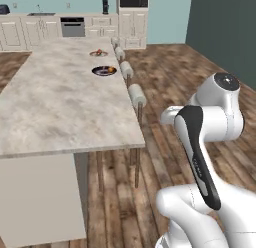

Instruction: Pick up the banana and mango from the fridge and place one fruit on each plate on the dining counter.

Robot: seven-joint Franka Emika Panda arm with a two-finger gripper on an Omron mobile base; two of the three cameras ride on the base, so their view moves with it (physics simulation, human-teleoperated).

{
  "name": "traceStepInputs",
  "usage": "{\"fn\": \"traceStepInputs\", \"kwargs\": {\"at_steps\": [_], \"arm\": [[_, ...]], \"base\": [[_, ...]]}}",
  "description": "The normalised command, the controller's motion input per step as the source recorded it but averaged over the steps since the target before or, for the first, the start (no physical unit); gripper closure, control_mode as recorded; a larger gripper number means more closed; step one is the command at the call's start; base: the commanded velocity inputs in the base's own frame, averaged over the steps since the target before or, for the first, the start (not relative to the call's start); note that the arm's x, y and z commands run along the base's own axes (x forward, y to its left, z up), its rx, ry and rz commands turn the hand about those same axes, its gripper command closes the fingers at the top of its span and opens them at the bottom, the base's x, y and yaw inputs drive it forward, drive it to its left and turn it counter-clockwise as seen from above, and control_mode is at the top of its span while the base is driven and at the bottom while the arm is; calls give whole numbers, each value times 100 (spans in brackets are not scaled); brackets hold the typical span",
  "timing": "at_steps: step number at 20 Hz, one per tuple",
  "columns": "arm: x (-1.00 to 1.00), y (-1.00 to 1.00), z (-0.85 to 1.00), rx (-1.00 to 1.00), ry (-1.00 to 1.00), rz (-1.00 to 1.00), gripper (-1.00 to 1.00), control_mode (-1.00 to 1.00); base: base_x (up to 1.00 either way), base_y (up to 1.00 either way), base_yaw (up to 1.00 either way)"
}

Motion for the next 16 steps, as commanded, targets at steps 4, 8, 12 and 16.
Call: {"fn": "traceStepInputs", "kwargs": {"at_steps": [4, 8, 12, 16], "arm": [[0, 0, 0, 0, 0, 0, 100, 100], [0, 0, 0, 0, 0, 0, 100, 100], [0, 0, 0, 0, 0, 0, 100, 100], [0, 0, 0, 0, 0, 0, 100, 100]], "base": [[52, -100, 18], [82, -100, 20], [100, -100, 29], [100, -100, 31]]}}
